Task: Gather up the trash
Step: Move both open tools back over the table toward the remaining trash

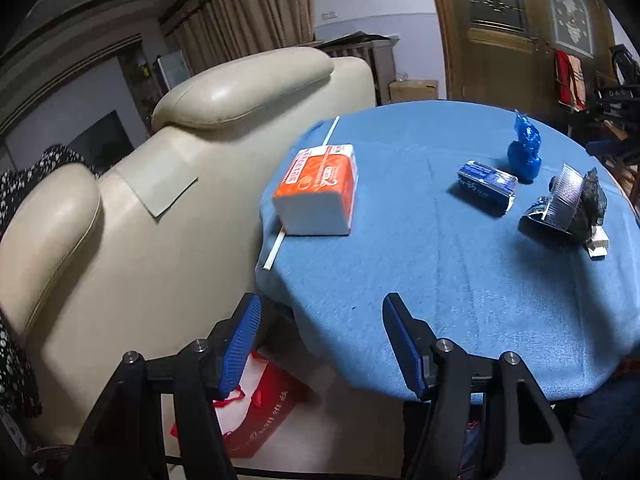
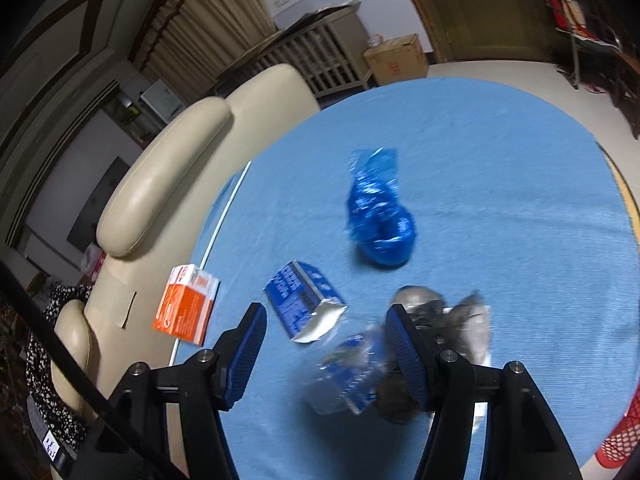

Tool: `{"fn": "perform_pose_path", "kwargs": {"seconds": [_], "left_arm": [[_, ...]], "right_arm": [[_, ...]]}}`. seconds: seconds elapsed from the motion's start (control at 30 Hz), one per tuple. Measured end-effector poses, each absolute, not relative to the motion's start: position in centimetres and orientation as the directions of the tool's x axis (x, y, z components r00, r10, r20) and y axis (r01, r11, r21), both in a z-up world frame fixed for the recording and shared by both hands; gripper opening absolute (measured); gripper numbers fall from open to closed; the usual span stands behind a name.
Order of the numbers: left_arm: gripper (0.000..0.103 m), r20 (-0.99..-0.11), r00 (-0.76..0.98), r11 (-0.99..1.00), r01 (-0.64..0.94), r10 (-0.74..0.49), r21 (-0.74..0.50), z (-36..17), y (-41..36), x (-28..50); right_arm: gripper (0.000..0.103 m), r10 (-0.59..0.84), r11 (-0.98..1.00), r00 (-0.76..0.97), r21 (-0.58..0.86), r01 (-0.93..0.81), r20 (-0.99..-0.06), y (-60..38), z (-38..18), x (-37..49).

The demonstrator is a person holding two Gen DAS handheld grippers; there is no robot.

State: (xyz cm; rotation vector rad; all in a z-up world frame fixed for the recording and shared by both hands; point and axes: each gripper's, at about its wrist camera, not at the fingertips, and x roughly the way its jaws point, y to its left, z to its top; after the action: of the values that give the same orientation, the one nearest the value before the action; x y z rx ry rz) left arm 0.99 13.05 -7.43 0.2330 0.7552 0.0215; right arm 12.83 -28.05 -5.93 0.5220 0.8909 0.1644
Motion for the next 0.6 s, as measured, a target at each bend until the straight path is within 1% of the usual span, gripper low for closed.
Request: {"fn": "perform_pose_path", "kwargs": {"seconds": [0.17, 0.37, 0.6], "left_arm": [[0.065, -0.682, 0.722, 0.979, 0.035, 0.115, 0.202, -7.4, 14.1, 0.7], [0.065, -0.704, 0.702, 0.989, -0.005, 0.108, 0.146, -7.5, 15.7, 0.4], [0.065, -0.720, 0.683, 0.991, -0.060, 0.126, 0.116, -7.6, 17.2, -0.4]], "right_arm": [[0.066, 0.387, 0.859, 0.603, 0.510, 0.038, -0.698, -25.7, -5.9, 13.7], [0.066, 0.435, 0.854, 0.583, 0.519, -0.025, -0.686, -22.4, -5.2, 14.9], [0.066, 0.516, 0.840, 0.576, 0.506, -0.197, -0.634, -16.1, -2.0, 15.6]]}}
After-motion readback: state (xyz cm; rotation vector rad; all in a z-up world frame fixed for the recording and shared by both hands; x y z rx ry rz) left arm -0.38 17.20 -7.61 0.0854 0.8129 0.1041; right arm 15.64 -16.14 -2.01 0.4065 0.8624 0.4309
